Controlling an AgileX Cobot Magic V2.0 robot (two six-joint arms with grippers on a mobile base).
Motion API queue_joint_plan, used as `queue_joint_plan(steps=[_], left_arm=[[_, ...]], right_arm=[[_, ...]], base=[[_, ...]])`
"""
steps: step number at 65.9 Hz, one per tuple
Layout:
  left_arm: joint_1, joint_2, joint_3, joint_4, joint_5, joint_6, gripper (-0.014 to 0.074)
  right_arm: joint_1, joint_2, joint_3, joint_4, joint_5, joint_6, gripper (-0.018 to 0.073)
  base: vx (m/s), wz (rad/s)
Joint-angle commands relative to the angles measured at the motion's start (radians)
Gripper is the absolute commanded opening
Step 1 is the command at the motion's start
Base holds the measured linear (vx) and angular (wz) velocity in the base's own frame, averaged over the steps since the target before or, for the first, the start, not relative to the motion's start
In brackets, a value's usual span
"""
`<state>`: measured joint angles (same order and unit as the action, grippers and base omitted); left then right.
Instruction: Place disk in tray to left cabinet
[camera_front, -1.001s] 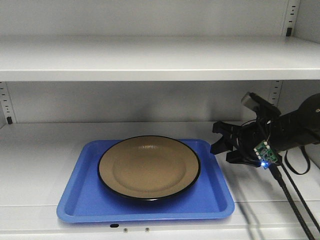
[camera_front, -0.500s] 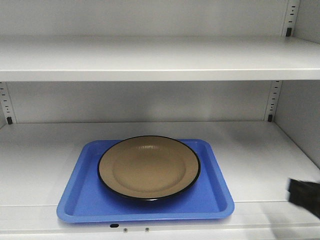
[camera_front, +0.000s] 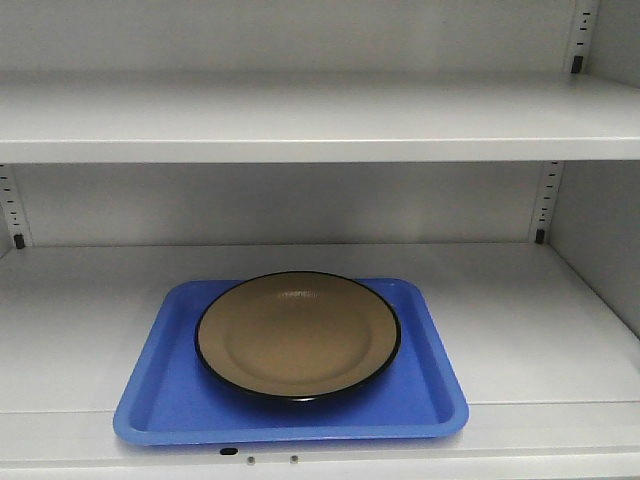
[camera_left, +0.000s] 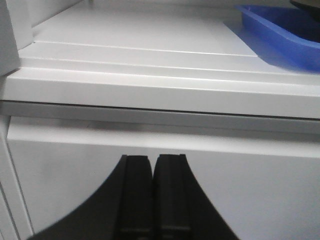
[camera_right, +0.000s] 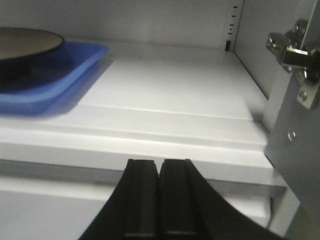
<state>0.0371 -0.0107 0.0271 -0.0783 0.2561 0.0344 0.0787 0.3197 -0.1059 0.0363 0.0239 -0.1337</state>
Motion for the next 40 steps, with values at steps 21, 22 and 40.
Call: queue_joint_plan(steps=[21,22,40], left_arm=[[-0.003,0.004,0.02,-0.003,-0.076,-0.003,-0.0006],[-0.003,0.004,0.02,-0.003,-0.076,-0.003,-0.0006],[-0.003,0.004,0.02,-0.003,-0.076,-0.003,-0.0006]], right_arm=[[-0.09,-0.161,0.157,-0.158,-0.143,0.175,-0.0006],[-0.09,-0.169,0.157,-0.163,-0.142,0.175,-0.0006],[-0.088,-0.341,0.157,-0.165,-0.162,0.184,-0.0006]], base=[[0.0,0.0],[0.0,0.0],[0.0,0.0]])
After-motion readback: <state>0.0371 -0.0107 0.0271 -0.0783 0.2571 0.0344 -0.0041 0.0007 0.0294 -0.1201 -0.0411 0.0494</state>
